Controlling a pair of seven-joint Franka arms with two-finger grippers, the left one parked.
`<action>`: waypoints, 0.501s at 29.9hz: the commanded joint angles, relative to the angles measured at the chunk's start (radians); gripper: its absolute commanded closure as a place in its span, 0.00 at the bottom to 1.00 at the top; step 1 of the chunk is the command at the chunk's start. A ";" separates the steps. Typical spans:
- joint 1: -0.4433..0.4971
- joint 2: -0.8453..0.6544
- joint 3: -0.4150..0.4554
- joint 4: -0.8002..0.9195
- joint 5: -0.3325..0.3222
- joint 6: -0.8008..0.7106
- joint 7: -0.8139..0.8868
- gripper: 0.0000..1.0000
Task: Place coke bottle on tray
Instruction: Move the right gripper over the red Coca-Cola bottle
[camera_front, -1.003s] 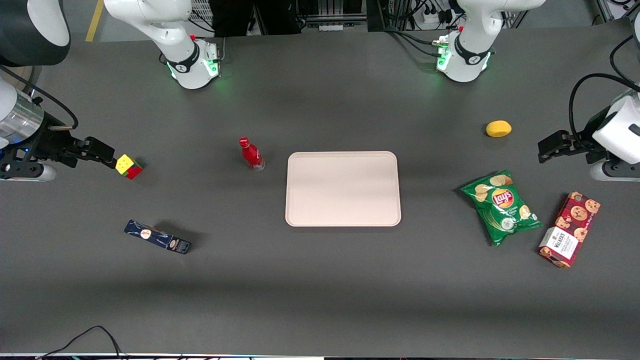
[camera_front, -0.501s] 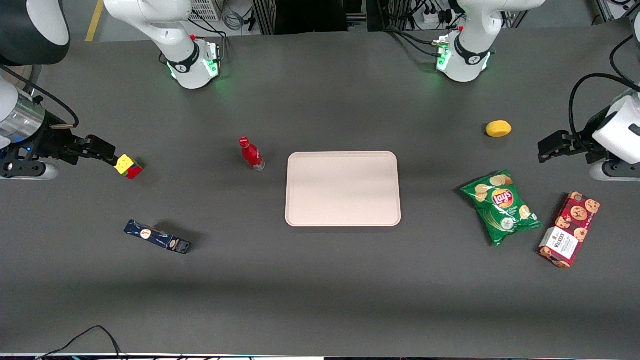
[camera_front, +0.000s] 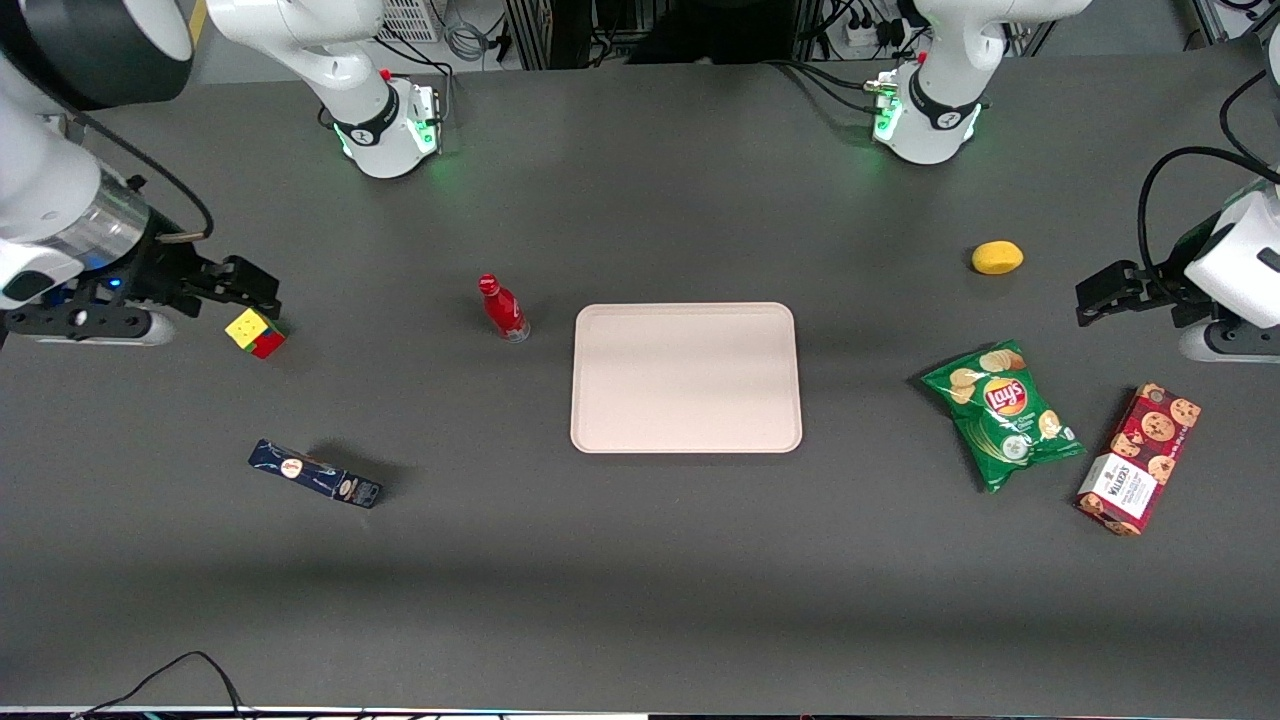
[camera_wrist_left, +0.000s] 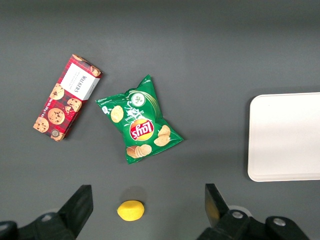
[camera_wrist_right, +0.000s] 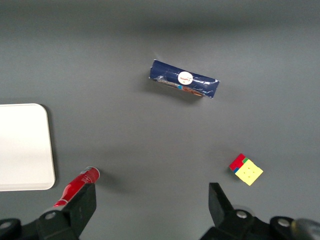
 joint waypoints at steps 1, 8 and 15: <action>0.037 -0.021 0.029 0.008 0.022 -0.043 0.097 0.00; 0.037 -0.027 0.127 0.007 0.056 -0.051 0.203 0.00; 0.039 -0.020 0.270 0.008 0.080 -0.040 0.345 0.00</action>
